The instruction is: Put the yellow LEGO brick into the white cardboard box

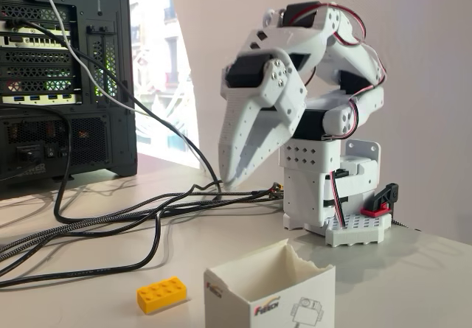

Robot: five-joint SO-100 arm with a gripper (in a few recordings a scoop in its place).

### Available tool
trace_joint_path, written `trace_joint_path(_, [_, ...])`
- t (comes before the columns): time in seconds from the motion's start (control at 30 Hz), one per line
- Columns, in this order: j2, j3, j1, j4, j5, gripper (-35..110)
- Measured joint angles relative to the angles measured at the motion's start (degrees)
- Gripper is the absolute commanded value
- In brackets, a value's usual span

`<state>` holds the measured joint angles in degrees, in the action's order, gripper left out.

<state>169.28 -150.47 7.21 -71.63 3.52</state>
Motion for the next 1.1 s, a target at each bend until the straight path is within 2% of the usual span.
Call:
trace_joint_path(0.57, [-32.70,19.60,-6.77,1.85,20.04,-9])
trace_joint_path(0.9, [-41.13,21.62,-8.26,5.45,35.42,-9])
trace_joint_path(1.1, [-45.35,23.47,-8.88,3.96,46.58,4])
